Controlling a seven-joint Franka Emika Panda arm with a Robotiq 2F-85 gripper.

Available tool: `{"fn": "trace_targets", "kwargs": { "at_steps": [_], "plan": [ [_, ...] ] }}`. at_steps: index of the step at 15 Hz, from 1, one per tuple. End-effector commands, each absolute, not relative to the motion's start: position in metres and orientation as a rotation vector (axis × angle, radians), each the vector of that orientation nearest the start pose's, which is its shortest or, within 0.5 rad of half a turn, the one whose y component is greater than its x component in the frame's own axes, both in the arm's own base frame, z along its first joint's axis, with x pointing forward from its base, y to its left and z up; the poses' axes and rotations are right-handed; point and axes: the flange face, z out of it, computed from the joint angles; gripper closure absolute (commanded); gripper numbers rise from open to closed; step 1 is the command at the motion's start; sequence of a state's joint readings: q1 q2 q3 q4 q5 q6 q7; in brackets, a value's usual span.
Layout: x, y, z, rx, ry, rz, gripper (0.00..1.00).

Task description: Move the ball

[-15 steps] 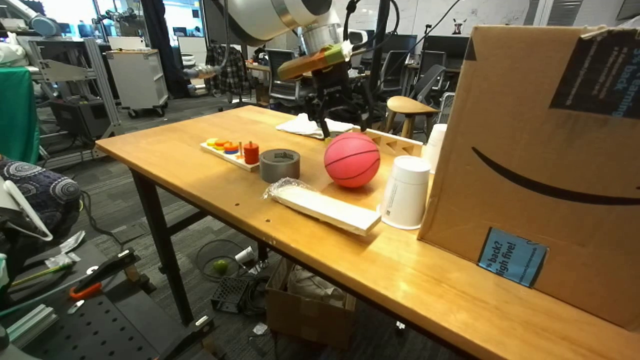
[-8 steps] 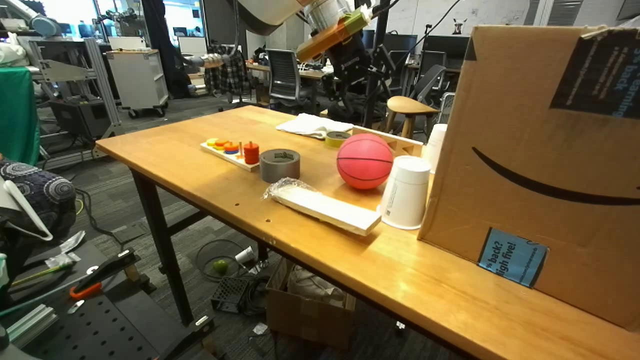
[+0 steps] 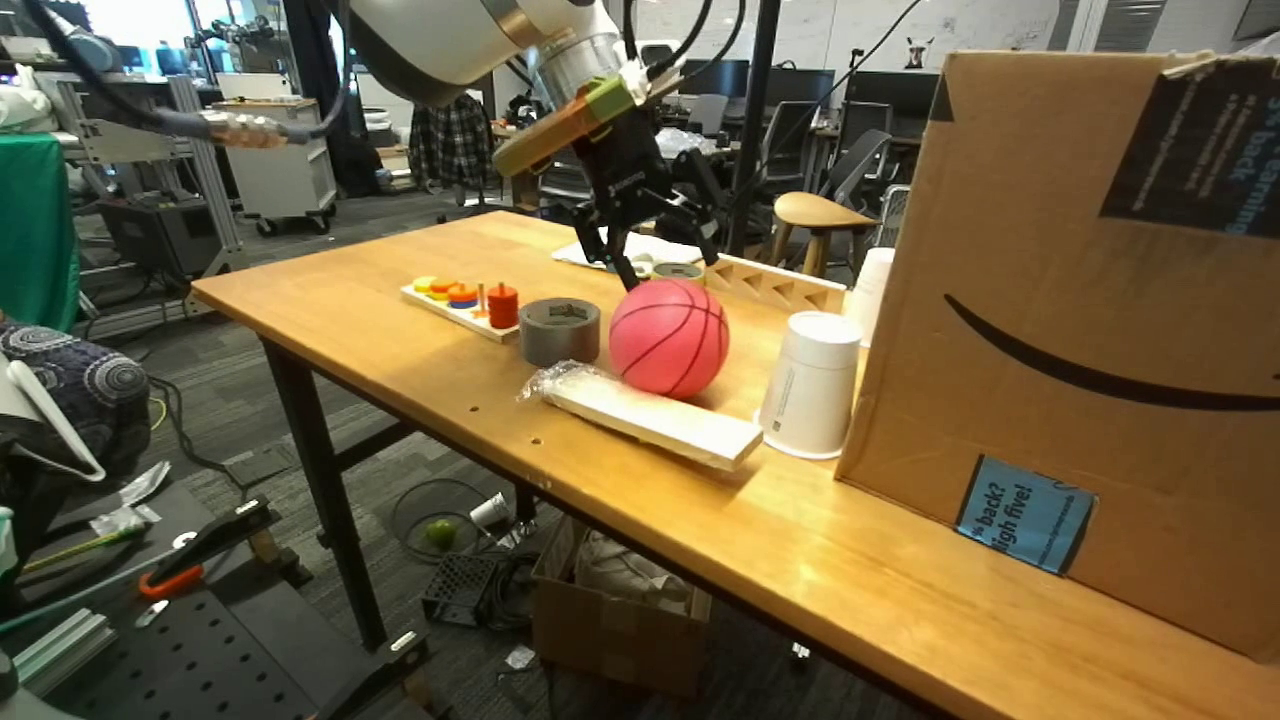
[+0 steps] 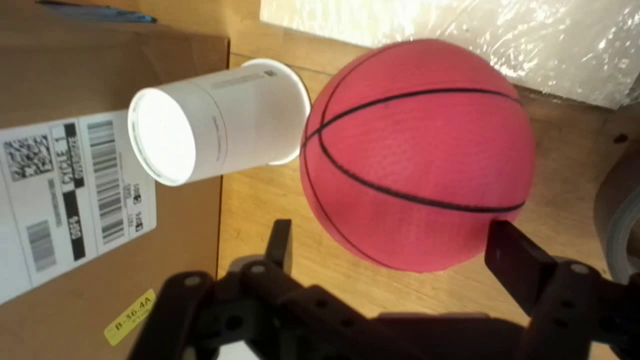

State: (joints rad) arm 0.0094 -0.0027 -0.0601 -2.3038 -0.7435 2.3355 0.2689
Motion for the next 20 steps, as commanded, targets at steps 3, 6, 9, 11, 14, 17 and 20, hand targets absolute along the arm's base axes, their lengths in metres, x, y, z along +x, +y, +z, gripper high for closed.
{"fn": "trace_targets", "kwargs": {
  "at_steps": [3,6,9,11,14,17,20],
  "plan": [
    [0.436,-0.036,0.413,2.460,0.149,0.211,0.00],
    [0.408,-0.037,0.430,2.473,0.121,0.193,0.00],
    [0.392,-0.024,0.419,2.525,0.147,0.166,0.00],
    [0.386,-0.013,0.402,2.585,0.178,0.140,0.00],
    [0.385,0.004,0.373,2.677,0.217,0.098,0.00],
    [0.391,0.014,0.355,2.747,0.244,0.072,0.00],
    [0.403,0.018,0.342,2.807,0.274,0.042,0.00]
  ]
}}
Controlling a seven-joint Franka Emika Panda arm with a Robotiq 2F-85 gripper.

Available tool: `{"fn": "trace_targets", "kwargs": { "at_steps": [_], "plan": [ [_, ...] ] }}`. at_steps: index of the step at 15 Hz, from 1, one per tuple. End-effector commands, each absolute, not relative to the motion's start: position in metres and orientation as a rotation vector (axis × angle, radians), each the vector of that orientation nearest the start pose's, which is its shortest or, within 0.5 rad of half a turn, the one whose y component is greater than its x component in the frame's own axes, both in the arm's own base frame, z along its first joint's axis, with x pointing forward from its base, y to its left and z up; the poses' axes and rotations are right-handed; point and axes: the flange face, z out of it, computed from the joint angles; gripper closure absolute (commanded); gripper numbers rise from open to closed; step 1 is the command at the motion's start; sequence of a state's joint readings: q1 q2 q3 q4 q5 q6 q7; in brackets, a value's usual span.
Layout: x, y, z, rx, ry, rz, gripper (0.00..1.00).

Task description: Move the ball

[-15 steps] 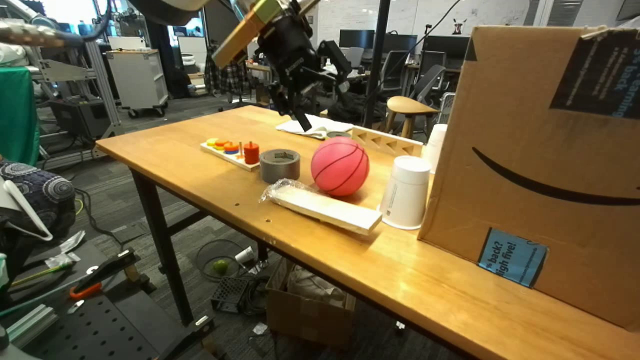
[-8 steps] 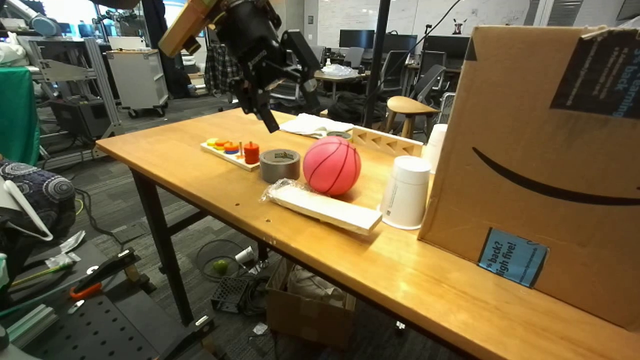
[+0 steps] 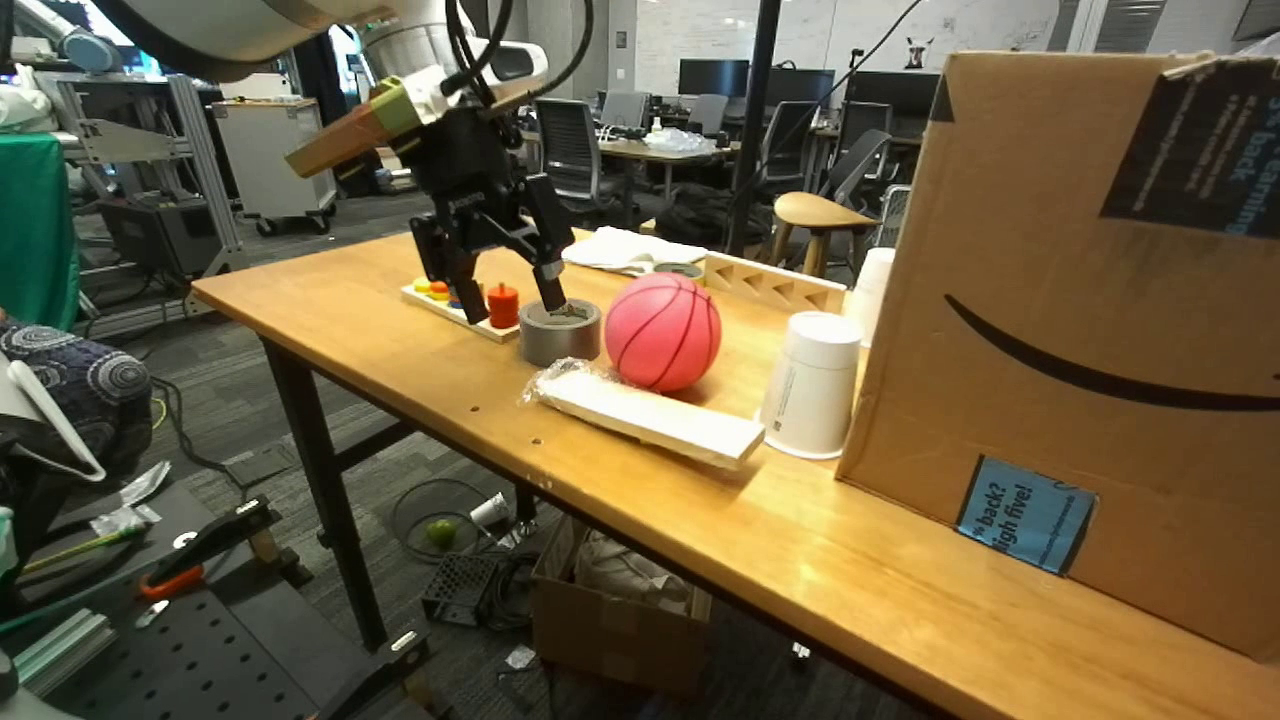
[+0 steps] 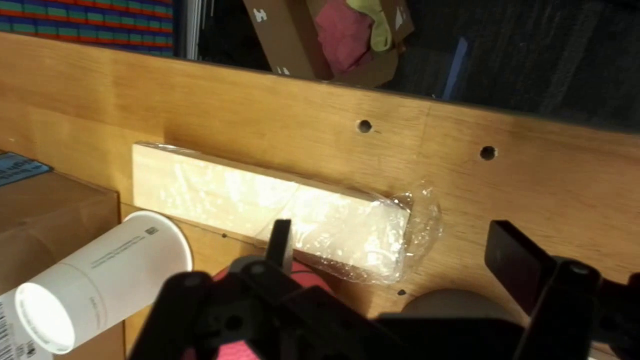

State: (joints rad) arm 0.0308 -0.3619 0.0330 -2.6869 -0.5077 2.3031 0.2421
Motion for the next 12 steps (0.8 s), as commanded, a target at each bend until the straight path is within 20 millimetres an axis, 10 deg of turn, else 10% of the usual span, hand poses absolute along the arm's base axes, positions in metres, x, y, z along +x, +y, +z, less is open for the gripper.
{"fn": "trace_targets", "kwargs": {
  "at_steps": [1,12],
  "plan": [
    [0.408,0.019,0.337,-3.419,-0.344,-0.033,0.00],
    [0.472,0.012,0.306,-3.347,-0.446,0.122,0.00]
  ]
}}
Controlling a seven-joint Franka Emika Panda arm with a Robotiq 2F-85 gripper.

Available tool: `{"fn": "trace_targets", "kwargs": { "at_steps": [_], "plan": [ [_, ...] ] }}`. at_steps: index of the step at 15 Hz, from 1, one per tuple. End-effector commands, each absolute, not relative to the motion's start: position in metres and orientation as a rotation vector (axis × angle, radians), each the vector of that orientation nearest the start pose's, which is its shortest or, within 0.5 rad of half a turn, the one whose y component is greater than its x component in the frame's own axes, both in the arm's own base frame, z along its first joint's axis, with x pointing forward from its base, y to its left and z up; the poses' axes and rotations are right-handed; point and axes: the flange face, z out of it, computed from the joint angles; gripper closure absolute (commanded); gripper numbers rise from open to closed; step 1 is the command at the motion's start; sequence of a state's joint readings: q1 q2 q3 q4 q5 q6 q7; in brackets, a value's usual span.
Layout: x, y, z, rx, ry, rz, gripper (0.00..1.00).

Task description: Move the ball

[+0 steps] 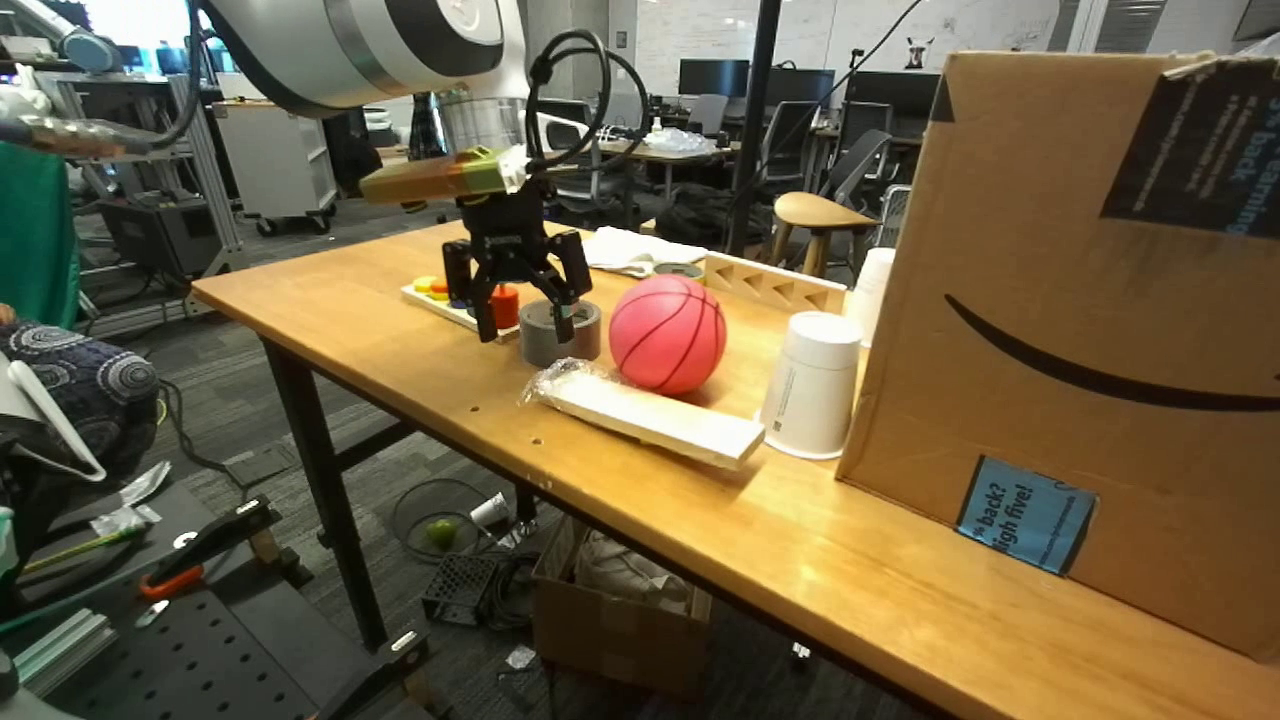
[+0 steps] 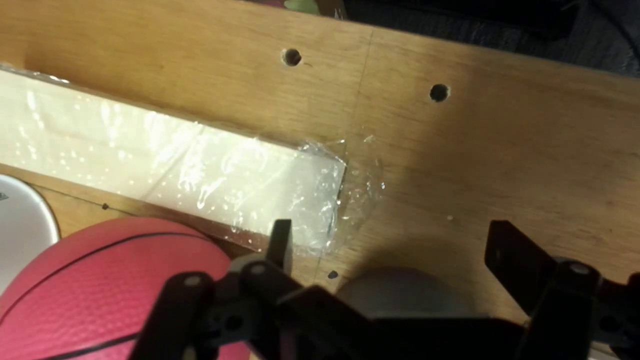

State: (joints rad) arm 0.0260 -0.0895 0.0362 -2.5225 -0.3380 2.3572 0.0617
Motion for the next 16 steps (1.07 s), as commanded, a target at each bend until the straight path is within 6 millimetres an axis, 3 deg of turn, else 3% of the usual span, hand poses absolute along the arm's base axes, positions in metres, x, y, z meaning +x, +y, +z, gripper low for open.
{"fn": "trace_targets", "kwargs": {
  "at_steps": [1,5,8,10,12,14,16],
  "plan": [
    [0.483,0.008,0.306,-3.345,-0.445,0.116,0.00],
    [0.529,0.000,0.319,-3.371,-0.468,0.067,0.00],
    [0.560,0.012,0.370,-3.446,-0.559,-0.147,0.00],
    [0.567,0.021,0.413,-3.476,-0.643,-0.338,0.00],
    [0.566,0.026,0.437,-3.469,-0.698,-0.489,0.00],
    [0.558,0.028,0.442,-3.461,-0.720,-0.519,0.00],
    [0.545,0.026,0.434,-3.461,-0.694,-0.453,0.00]
  ]
}}
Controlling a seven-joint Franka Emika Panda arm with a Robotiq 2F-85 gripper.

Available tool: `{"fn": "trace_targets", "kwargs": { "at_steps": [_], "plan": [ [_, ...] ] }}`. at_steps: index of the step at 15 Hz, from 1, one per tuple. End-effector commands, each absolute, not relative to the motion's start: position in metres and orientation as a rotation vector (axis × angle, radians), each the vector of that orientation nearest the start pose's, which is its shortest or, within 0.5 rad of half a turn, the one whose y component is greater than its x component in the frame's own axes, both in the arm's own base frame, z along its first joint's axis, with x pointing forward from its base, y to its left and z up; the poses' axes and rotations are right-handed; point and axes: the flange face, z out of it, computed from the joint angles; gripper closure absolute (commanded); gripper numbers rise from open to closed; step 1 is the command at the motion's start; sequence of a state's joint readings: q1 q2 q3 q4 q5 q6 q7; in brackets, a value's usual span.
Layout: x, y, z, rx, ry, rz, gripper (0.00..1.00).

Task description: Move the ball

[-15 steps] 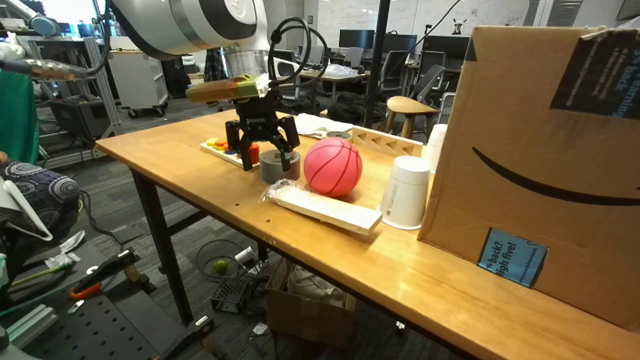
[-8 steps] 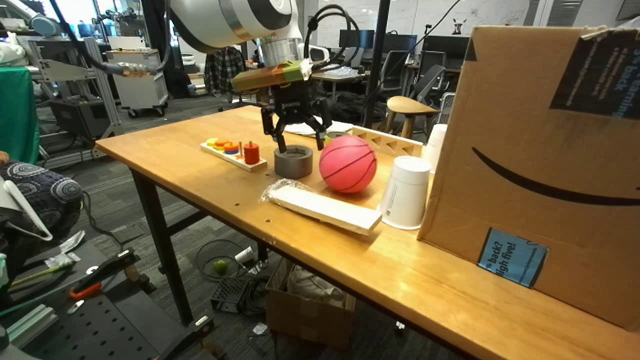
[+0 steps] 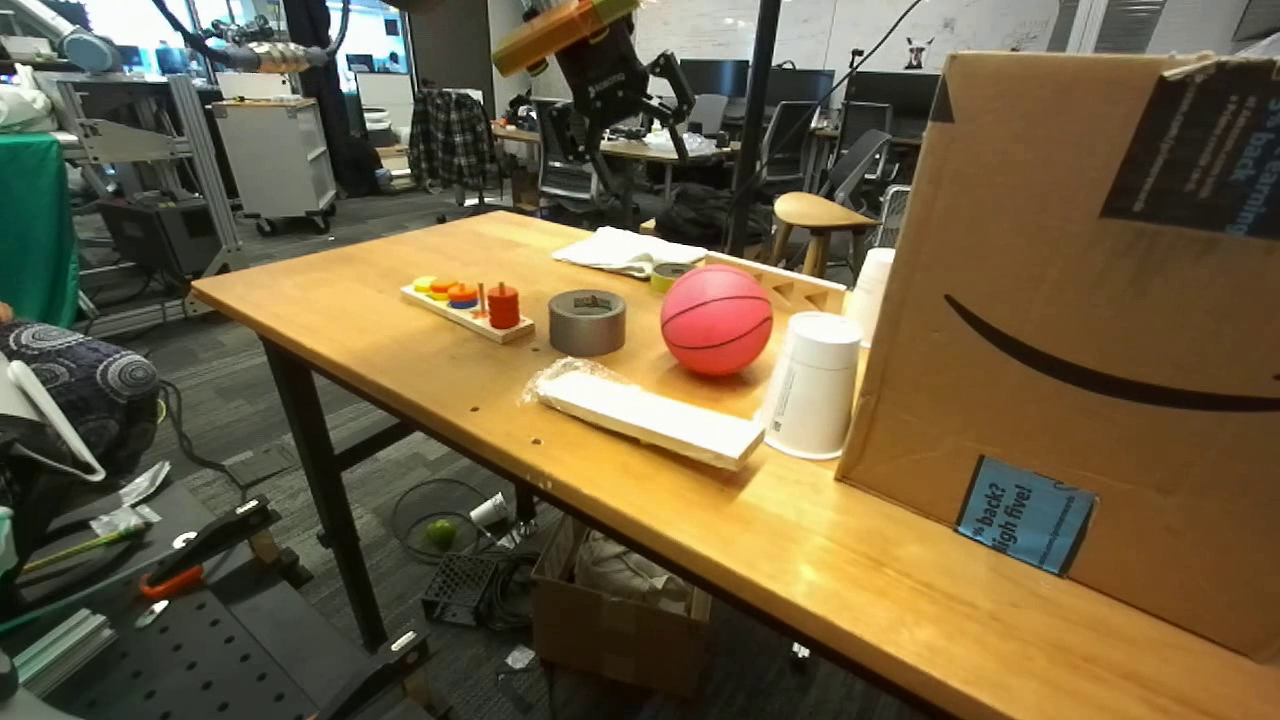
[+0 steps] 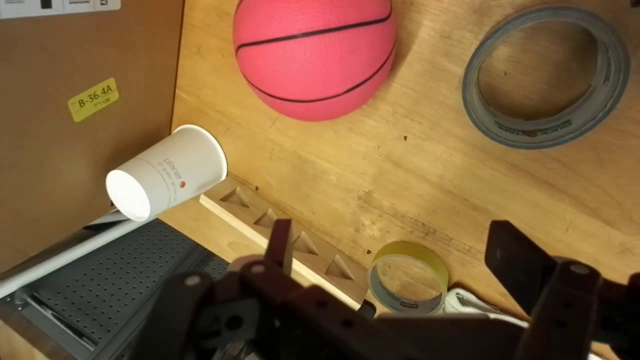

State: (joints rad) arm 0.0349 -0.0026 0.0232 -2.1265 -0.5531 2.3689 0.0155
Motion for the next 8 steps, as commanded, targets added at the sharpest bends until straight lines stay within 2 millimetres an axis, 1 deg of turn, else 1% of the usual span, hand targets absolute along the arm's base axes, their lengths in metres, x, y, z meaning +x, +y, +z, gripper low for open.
{"fn": "trace_targets", "kwargs": {
  "at_steps": [1,5,8],
  "plan": [
    [0.539,0.025,0.427,-3.473,-0.688,-0.398,0.00],
    [0.512,0.015,0.400,-3.508,-0.621,-0.303,0.00],
    [0.494,0.007,0.395,-3.531,-0.553,-0.264,0.00]
  ]
}}
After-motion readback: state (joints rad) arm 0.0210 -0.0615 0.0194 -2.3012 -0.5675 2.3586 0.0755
